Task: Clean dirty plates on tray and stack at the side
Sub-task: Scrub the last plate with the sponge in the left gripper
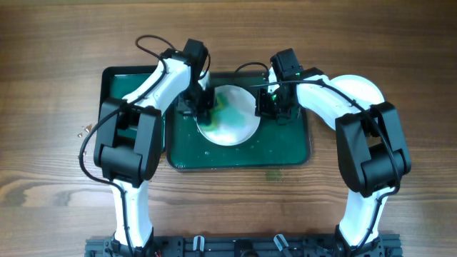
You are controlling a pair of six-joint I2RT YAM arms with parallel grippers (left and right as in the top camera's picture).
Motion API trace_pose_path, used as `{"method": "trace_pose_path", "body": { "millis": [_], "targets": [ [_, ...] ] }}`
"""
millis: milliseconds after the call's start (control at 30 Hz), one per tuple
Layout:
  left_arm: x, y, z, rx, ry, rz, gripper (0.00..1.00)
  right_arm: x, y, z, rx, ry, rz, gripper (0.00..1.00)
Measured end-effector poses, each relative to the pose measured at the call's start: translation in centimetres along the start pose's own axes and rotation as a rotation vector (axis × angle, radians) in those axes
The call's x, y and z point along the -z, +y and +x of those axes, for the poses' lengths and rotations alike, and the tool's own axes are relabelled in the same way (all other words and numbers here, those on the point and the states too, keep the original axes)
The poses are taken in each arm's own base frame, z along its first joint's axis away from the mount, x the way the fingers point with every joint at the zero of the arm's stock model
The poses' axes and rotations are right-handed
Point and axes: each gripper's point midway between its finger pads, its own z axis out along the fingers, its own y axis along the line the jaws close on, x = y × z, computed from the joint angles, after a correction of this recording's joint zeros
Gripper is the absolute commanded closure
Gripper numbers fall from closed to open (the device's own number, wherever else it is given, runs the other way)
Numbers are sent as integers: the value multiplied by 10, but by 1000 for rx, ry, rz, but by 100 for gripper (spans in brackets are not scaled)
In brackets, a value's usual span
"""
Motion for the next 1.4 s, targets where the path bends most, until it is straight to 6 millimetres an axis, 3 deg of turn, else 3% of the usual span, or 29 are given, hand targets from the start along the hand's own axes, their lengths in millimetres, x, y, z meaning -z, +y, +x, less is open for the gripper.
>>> {"method": "trace_pose_path", "body": {
  "millis": [100,200,367,467,633,733,833,933,1067,1200,1400],
  "targets": [
    [-6,-25,15,-121,67,159,96,0,-1,0,4,0,3,96],
    [-11,-48,17,-212,62,259,96,0,-1,0,6,1,3,96],
    [-16,-86,-4,-323,-55,346,96,1,-2,-1,-6,-1,4,95],
    [-16,-93,-27,-309,-150,337,96,1,-4,-2,-15,-6,5,96],
    [-14,-78,-57,-157,-259,198,96,1,-4,-6,-18,-19,5,96],
    [-5,-53,-68,-71,-309,2,96,1,-3,-6,-20,-21,5,96],
    [6,-20,-64,-18,-304,-190,96,1,-3,-6,-19,-22,4,96],
    [9,-2,-44,14,-222,-280,96,1,-3,-6,-19,-21,4,96],
    [12,4,-11,41,-73,-288,96,1,-3,-5,-15,-16,6,96],
    [26,1,1,55,-8,-284,96,1,-3,-4,-9,-12,4,96],
    [70,-8,-23,68,-97,-247,96,1,-4,-2,-13,-5,7,96]
  ]
}}
